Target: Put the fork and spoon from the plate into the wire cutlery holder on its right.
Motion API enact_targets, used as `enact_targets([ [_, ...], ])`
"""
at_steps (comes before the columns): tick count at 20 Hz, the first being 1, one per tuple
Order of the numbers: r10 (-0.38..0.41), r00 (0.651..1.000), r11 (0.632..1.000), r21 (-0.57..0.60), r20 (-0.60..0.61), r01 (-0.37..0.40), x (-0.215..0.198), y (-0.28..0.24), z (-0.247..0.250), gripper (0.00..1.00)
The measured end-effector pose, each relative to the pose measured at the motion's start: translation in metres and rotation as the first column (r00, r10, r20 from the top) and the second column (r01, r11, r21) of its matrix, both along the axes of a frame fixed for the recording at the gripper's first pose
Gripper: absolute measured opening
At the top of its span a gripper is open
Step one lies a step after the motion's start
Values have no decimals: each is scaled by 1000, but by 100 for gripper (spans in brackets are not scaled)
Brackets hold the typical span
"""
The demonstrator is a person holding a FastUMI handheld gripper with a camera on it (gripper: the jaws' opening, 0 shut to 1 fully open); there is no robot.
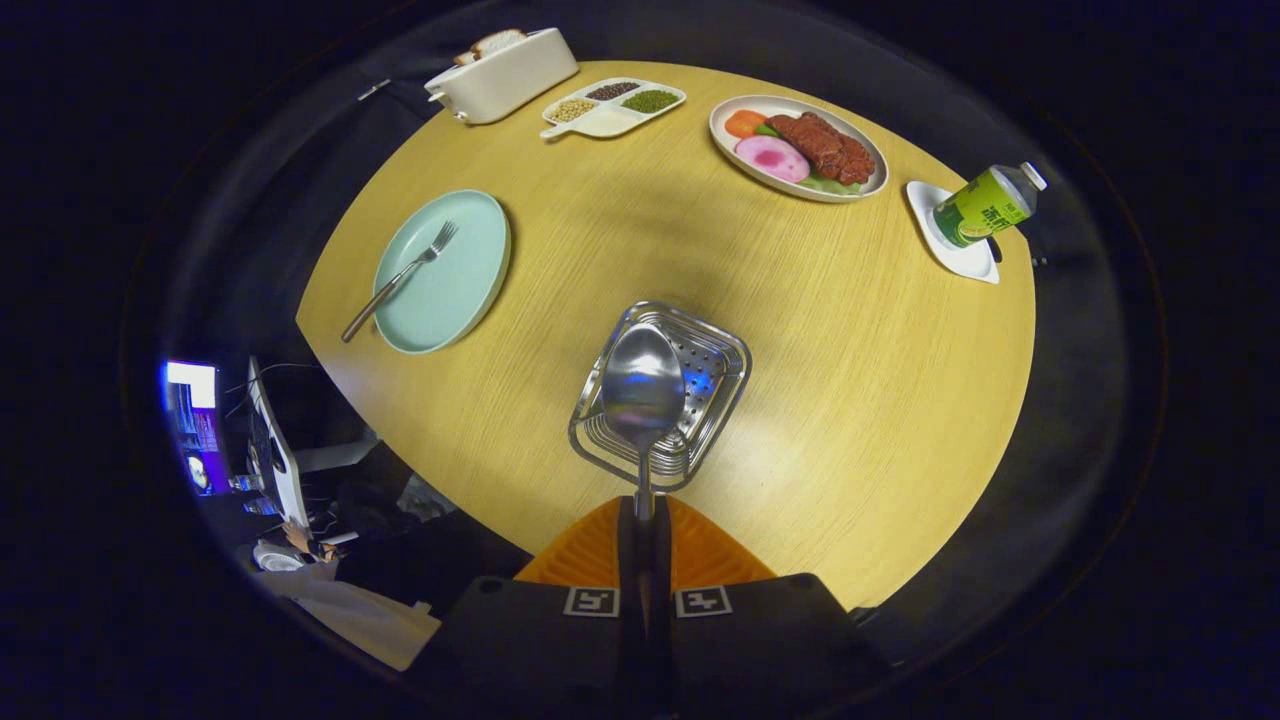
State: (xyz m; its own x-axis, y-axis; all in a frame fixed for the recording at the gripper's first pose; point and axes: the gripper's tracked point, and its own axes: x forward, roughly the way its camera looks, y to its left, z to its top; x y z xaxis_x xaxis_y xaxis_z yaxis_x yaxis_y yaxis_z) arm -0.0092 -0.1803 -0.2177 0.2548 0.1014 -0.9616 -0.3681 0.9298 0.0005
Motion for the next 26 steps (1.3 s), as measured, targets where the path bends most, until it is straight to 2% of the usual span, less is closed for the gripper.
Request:
enact_targets([
  [6,-21,994,999,-33,-103,18,5,-4,-12,6],
  [10,-14,995,999,-46,-97,9,12,-2,-9,10],
  [13,-40,997,999,-33,-67,38,19,3,0,14],
  [15,-54,998,998,-16,-26,53,25,5,11,24],
  [16,-60,998,998,6,-5,60,26,9,19,43],
  [17,-69,997,997,25,20,69,27,11,27,56],
  [18,-78,996,996,47,44,76,27,14,35,79],
  [19,-89,994,994,72,65,84,26,17,43,85],
  [20,-104,991,991,90,90,96,24,20,51,95],
  [21,-117,987,987,121,115,103,23,25,60,99],
  [26,-149,963,972,213,225,101,9,52,95,99],
])
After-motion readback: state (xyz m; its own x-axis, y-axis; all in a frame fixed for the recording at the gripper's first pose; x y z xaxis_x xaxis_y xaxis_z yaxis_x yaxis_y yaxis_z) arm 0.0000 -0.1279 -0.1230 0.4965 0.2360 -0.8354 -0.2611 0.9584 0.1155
